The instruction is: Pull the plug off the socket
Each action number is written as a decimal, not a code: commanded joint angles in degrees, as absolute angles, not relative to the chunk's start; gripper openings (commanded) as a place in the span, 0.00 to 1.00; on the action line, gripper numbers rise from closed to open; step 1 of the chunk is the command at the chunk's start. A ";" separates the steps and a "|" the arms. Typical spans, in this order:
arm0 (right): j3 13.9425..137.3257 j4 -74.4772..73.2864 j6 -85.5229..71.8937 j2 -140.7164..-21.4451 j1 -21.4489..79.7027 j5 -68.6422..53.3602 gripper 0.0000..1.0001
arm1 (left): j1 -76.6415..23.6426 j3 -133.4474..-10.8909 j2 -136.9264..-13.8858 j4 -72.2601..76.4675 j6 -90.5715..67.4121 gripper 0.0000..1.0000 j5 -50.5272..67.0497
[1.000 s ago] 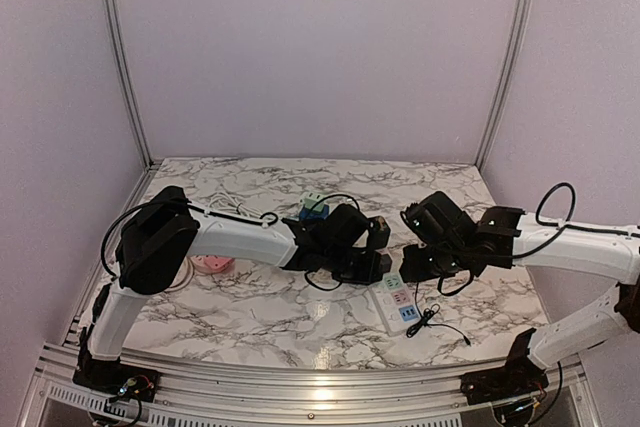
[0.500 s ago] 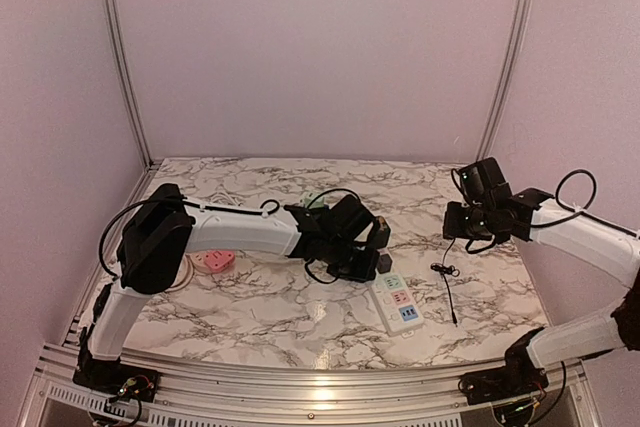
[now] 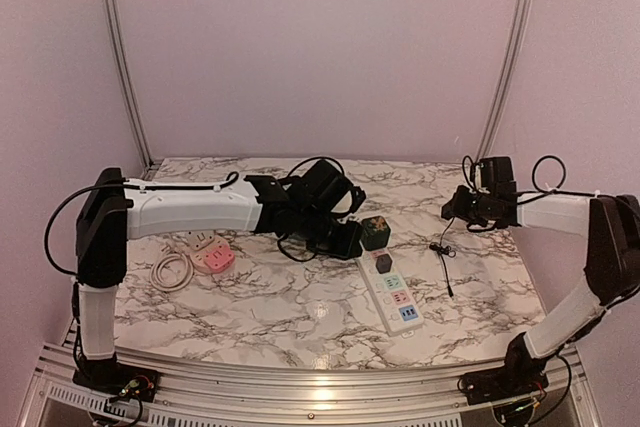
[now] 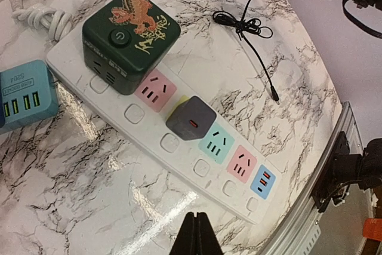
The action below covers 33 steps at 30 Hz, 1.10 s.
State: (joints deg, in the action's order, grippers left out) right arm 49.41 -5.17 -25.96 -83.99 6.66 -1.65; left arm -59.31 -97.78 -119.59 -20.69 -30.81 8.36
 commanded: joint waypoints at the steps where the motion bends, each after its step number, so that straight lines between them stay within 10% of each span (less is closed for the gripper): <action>1: 52.86 3.18 -26.91 -89.67 5.20 -8.33 0.04 | -58.30 -93.13 -113.69 -21.13 -31.15 0.00 7.11; 17: 54.27 11.03 -29.71 -101.29 1.48 -17.18 0.10 | -58.10 -90.23 -110.44 -19.10 -32.29 0.00 5.66; 33: 52.74 8.59 -28.30 -102.09 -2.46 -18.50 0.39 | -58.01 -88.53 -110.60 -17.60 -33.22 0.00 5.71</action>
